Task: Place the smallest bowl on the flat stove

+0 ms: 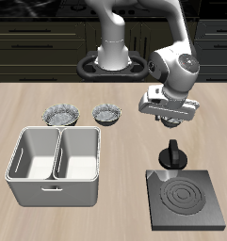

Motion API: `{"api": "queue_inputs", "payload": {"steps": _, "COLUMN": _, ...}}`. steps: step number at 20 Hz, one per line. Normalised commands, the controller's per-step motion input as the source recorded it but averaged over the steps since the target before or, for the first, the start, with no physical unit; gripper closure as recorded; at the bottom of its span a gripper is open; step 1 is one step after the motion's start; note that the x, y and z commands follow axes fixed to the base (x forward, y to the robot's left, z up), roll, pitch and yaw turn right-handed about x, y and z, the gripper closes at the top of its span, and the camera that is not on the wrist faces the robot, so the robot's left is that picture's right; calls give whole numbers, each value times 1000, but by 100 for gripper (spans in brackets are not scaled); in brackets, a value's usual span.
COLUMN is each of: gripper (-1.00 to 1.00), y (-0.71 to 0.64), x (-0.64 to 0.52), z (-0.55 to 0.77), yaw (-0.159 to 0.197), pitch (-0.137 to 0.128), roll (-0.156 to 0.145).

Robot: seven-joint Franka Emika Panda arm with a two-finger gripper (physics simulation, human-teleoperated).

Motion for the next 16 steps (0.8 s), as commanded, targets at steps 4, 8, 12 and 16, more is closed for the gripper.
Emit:
{"api": "queue_inputs", "payload": {"steps": 4, "gripper": 100, "y": -24, "x": -9, "z": 185, "yaw": -13, "pitch": -10, "roll": 21}}
{"api": "queue_inputs", "payload": {"steps": 8, "gripper": 100, "y": 43, "x": 1, "z": 225, "yaw": 13, "pitch": -37, "roll": 12}}
{"api": "queue_inputs", "payload": {"steps": 12, "gripper": 100, "y": 46, "x": 60, "z": 541, "yaw": -5, "pitch": -50, "roll": 12}}
{"api": "queue_inputs", "payload": {"steps": 16, "gripper": 100, "y": 57, "x": 101, "z": 474, "yaw": 9, "pitch": -44, "roll": 17}}
